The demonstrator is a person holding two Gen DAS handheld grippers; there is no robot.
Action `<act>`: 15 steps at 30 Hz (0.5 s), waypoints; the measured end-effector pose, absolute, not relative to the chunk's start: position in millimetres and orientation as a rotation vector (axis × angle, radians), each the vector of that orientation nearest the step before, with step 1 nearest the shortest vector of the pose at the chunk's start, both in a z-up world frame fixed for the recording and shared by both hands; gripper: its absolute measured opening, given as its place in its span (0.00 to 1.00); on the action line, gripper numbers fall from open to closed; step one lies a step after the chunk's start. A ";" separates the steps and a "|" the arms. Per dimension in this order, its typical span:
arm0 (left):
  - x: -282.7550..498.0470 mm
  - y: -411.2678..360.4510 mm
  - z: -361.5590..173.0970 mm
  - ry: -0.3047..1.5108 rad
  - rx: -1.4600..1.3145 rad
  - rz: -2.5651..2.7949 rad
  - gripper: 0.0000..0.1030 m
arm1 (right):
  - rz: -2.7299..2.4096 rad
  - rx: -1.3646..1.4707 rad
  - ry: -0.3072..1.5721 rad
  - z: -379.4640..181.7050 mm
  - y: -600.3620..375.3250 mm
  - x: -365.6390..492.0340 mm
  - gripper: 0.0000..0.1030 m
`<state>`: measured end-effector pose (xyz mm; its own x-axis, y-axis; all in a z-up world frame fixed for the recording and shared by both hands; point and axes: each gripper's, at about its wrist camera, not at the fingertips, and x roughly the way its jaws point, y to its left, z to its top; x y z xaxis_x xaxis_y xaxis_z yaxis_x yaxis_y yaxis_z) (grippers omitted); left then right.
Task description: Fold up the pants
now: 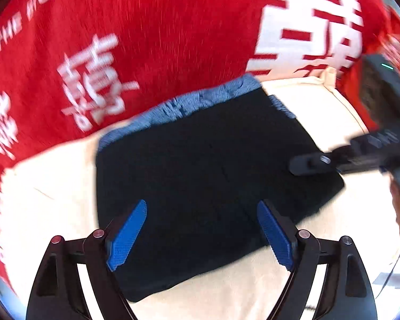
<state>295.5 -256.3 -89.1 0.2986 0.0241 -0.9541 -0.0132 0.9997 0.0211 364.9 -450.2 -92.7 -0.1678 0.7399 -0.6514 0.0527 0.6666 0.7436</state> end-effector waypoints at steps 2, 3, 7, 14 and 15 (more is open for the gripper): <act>308.1 -252.8 -106.3 1.313 -0.081 0.005 0.83 | 0.711 0.681 1.631 -81.6 -453.3 364.7 0.12; 310.0 -254.1 -109.3 1.314 -0.116 -0.001 0.83 | 0.716 0.669 1.630 -77.5 -452.2 364.7 0.12; 313.3 -266.2 -110.8 1.320 -0.189 -0.008 0.83 | 0.726 0.594 1.635 -68.7 -459.7 362.3 0.11; 314.4 -279.3 -123.8 1.351 -0.162 -0.014 0.83 | 0.670 0.574 1.597 -81.1 -476.6 355.8 0.12; 315.0 -281.6 -126.0 1.356 -0.144 -0.012 0.84 | 0.651 0.548 1.601 -83.7 -475.6 354.8 0.15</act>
<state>315.0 -281.6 -126.0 0.2146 -0.0926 -0.9723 -0.0748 0.9910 -0.1109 354.8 -475.6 -83.7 -0.1271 0.6795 -0.7226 -0.0178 0.7268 0.6866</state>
